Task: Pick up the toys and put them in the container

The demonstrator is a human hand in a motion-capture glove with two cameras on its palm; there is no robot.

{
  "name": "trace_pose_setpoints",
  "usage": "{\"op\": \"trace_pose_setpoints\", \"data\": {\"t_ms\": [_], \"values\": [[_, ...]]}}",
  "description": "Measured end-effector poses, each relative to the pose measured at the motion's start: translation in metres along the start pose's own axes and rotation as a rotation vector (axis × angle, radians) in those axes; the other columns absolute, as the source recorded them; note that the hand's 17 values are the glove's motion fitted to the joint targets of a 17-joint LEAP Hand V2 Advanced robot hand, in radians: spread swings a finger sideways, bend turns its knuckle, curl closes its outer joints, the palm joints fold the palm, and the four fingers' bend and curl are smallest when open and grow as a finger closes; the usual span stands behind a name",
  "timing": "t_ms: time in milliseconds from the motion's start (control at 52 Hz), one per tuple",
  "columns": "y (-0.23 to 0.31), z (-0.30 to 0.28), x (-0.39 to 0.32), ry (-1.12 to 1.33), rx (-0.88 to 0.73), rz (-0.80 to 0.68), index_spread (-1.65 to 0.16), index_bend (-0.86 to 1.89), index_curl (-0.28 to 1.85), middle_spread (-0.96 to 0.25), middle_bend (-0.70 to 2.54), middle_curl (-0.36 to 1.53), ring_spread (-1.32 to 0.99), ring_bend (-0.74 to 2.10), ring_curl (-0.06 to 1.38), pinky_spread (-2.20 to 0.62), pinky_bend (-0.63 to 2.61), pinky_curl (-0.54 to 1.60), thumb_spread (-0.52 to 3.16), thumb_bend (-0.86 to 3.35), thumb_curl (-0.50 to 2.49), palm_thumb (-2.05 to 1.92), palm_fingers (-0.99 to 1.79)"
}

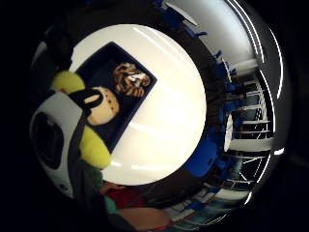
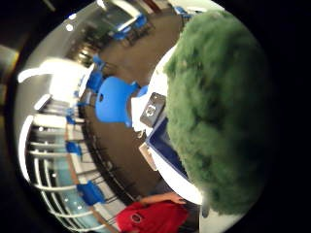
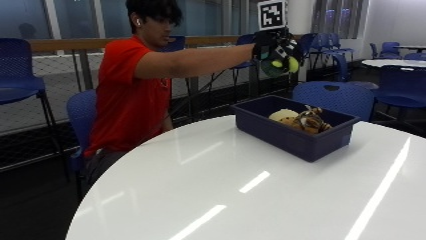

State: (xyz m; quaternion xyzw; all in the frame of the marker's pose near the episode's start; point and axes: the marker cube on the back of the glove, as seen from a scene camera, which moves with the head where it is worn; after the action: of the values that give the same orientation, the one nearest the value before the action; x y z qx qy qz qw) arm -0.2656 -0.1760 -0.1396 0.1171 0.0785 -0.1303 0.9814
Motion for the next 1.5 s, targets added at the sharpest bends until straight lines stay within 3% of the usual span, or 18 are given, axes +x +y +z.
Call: {"op": "trace_pose_setpoints", "data": {"t_ms": [38, 115, 135, 192, 231, 307, 442, 615, 1499], "values": [[-0.005, 0.005, -0.002, 0.019, -0.010, 0.074, -0.52, 0.21, 1.01, -0.57, 0.58, 0.93, -0.52, 0.85, 0.52, -0.45, 1.03, 0.42, 0.50, 0.10, 1.05, 0.69, 0.92], [-0.004, 0.016, -0.007, 0.015, -0.092, 0.087, -0.51, 0.13, 1.01, -0.58, 0.50, 0.92, -0.50, 0.81, 0.52, -0.45, 1.08, 0.44, 0.56, 0.07, 1.05, 0.66, 0.72], [-0.004, 0.019, -0.007, 0.019, -0.121, 0.090, -0.50, 0.02, 0.96, -0.56, 0.41, 0.88, -0.47, 0.75, 0.50, -0.42, 1.17, 0.46, 0.64, 0.05, 1.03, 0.61, 0.49], [-0.001, 0.028, -0.001, 0.032, -0.198, 0.079, -0.48, 0.09, 0.94, -0.51, 0.35, 0.85, -0.38, 0.61, 0.50, -0.33, 1.21, 0.49, 0.81, -0.03, 0.97, 0.46, 0.15], [0.002, 0.032, 0.002, 0.036, -0.225, 0.035, -0.45, -0.02, 0.85, -0.38, 0.12, 0.78, -0.26, 0.46, 0.47, -0.23, 1.38, 0.54, 0.89, -0.11, 0.89, 0.30, -0.33], [0.004, 0.039, 0.009, 0.008, -0.214, 0.038, -0.39, -0.04, 0.71, -0.23, 0.04, 0.68, -0.14, 0.30, 0.38, -0.11, 1.49, 0.51, 1.00, -0.11, 0.78, 0.13, -0.42], [0.010, 0.045, 0.031, 0.019, -0.200, 0.050, -0.34, 0.01, 0.53, -0.09, 0.05, 0.55, -0.02, 0.21, 0.33, 0.01, 1.51, 0.49, 1.09, -0.07, 0.63, -0.04, -0.38], [0.026, 0.059, 0.061, 0.024, -0.212, 0.105, -0.32, 0.07, 0.41, -0.03, 0.08, 0.43, 0.05, 0.17, 0.31, 0.09, 1.46, 0.45, 1.13, -0.06, 0.50, -0.06, -0.32], [0.167, 0.128, 0.202, -0.014, -0.247, 0.309, -0.30, 0.12, 0.22, 0.00, 0.11, 0.22, 0.07, 0.15, 0.23, 0.13, 1.32, 0.35, 1.14, -0.04, 0.27, -0.04, -0.26]]}}
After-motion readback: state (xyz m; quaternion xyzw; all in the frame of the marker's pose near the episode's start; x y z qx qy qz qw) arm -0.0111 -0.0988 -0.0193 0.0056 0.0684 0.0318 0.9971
